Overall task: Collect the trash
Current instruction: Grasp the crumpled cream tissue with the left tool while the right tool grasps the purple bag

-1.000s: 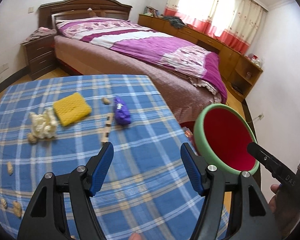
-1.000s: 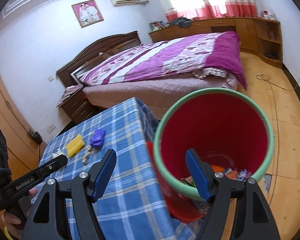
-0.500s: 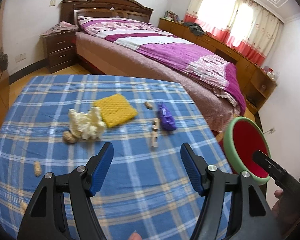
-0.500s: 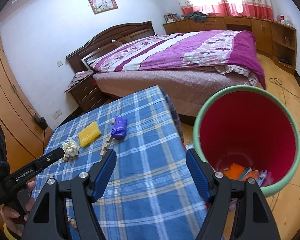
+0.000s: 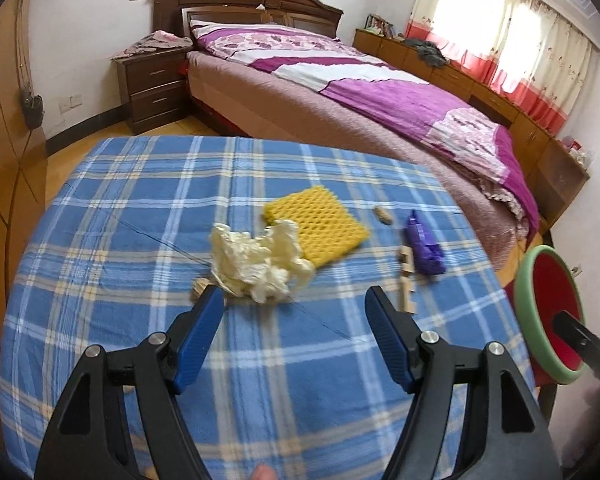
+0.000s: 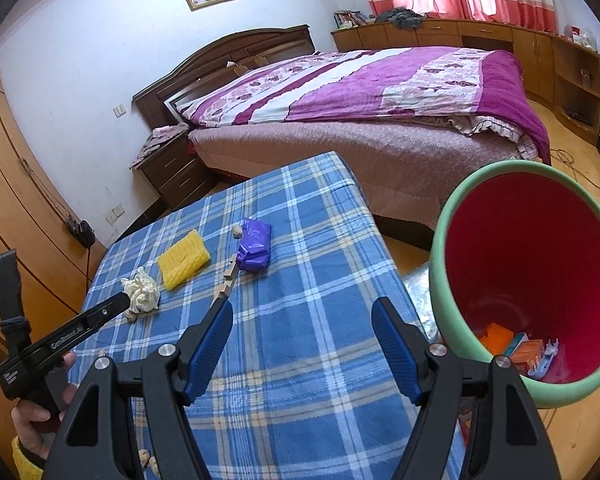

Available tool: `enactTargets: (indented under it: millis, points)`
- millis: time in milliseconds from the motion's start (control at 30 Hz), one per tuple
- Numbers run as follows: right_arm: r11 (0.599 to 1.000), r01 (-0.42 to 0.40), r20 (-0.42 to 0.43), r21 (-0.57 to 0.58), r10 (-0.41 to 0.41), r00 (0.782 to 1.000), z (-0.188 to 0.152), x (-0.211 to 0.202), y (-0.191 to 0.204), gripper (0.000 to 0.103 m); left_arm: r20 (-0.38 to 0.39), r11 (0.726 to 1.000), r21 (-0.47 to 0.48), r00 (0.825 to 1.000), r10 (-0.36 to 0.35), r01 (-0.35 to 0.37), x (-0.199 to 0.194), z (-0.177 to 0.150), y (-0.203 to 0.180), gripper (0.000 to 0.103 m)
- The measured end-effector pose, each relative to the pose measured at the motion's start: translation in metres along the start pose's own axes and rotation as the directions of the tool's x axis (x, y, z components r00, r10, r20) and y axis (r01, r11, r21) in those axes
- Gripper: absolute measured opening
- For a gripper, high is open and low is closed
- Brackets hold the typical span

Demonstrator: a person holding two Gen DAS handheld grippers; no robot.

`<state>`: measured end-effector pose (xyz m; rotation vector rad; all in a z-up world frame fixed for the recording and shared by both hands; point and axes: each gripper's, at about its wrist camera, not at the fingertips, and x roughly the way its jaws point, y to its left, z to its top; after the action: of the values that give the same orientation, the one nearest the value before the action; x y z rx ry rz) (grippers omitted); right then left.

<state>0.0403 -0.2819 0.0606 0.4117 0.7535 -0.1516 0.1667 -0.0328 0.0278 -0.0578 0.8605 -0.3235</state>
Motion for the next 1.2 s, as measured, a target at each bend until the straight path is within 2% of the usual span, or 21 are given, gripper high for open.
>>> enactTargets:
  millis: [167, 433, 700, 867, 933, 1067, 1200]
  points:
    - [1.000, 0.001, -0.022, -0.001, -0.001, 1.000, 0.003, 0.015, 0.003, 0.074, -0.026, 1.000, -0.004, 0.999, 0.029, -0.029, 0.023, 0.005, 0.009, 0.073]
    - [1.000, -0.003, -0.037, -0.023, 0.002, 0.999, 0.018, 0.040, 0.016, 0.074, -0.018, 0.997, 0.025, 0.997, 0.069, -0.069, 0.047, 0.015, 0.011, 0.073]
    - [0.999, -0.005, -0.073, -0.049, 0.002, 0.997, 0.028, 0.084, 0.035, 0.074, -0.011, 0.997, -0.033, 0.997, 0.072, -0.073, 0.057, 0.015, 0.022, 0.072]
    - [0.998, -0.007, -0.098, -0.060, 0.001, 0.995, 0.030, 0.111, 0.045, 0.074, -0.010, 0.996, -0.079, 0.999, 0.041, -0.042, 0.061, 0.017, 0.031, 0.061]
    - [0.998, -0.008, -0.106, -0.060, 0.001, 0.994, 0.031, 0.121, 0.047, 0.065, -0.008, 0.995, -0.090, 1.000, 0.031, -0.031, 0.061, 0.016, 0.034, 0.056]
    - [0.998, -0.017, -0.117, -0.060, 0.010, 0.993, 0.032, 0.135, 0.052, 0.055, 0.009, 0.997, -0.078, 1.000, 0.016, -0.016, 0.058, 0.015, 0.034, 0.045]
    - [0.998, -0.015, -0.128, -0.060, 0.008, 0.992, 0.032, 0.145, 0.052, 0.038, 0.014, 0.998, -0.067, 1.000, 0.016, -0.015, 0.057, 0.016, 0.031, 0.039]
